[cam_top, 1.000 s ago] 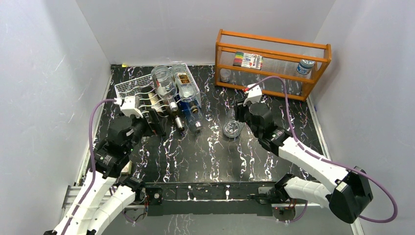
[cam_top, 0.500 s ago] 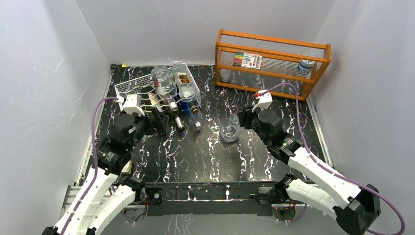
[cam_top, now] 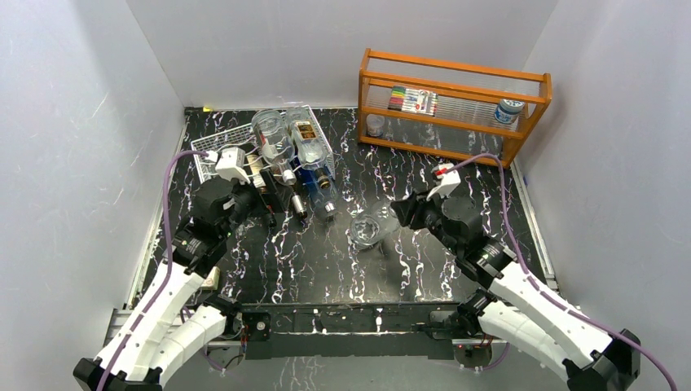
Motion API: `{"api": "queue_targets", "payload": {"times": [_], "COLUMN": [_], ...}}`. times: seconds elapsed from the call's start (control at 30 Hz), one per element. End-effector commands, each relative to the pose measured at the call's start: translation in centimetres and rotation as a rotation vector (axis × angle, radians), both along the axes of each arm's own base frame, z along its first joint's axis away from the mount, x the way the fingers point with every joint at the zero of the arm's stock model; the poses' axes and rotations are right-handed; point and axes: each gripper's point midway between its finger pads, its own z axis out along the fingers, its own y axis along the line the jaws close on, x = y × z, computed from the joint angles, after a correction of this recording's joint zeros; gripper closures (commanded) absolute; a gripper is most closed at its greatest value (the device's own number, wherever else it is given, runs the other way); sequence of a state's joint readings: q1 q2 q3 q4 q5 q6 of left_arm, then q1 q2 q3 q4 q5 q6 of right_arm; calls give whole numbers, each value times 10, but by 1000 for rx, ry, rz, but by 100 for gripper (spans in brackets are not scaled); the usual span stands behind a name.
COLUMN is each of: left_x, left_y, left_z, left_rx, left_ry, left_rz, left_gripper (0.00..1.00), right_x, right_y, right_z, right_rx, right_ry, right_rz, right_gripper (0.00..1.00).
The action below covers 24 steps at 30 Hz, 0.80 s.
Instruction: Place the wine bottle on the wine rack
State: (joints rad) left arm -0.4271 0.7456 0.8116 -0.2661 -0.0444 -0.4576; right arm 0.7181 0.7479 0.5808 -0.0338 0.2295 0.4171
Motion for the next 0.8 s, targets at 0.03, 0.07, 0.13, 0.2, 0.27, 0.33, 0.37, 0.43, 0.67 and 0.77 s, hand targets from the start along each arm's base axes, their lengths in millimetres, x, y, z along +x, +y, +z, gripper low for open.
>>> {"api": "queue_targets", "payload": {"times": [0.03, 0.07, 0.13, 0.2, 0.27, 0.33, 0.37, 0.43, 0.67, 0.77], "left_x": [0, 0, 0, 1, 1, 0, -1, -4, -16, -16], "left_y": [-9, -10, -11, -11, -13, -12, -11, -10, -6, -7], "left_z": [2, 0, -3, -5, -9, -15, -20, -31, -63, -70], "left_rx": [-68, -70, -74, -77, -80, -87, -90, -88, -80, -88], "left_ry": [5, 11, 22, 31, 51, 83, 106, 158, 293, 315], "left_rz": [-24, -24, -21, -21, -20, -7, 4, 19, 58, 67], "left_gripper": [2, 2, 2, 2, 2, 2, 2, 2, 2, 2], "right_x": [-49, -54, -64, -71, -74, -76, -77, -77, -82, -91], "right_y": [14, 18, 24, 29, 33, 37, 39, 42, 48, 54], "right_z": [-40, -39, -38, -39, -40, -41, -42, -44, -50, -53], "right_rx": [-3, 7, 18, 26, 42, 63, 72, 83, 64, 58], "right_ry": [156, 155, 161, 169, 171, 176, 177, 176, 181, 216], "right_rz": [212, 247, 315, 363, 388, 407, 418, 428, 483, 538], "right_gripper": [100, 100, 100, 100, 100, 100, 100, 100, 100, 100]}}
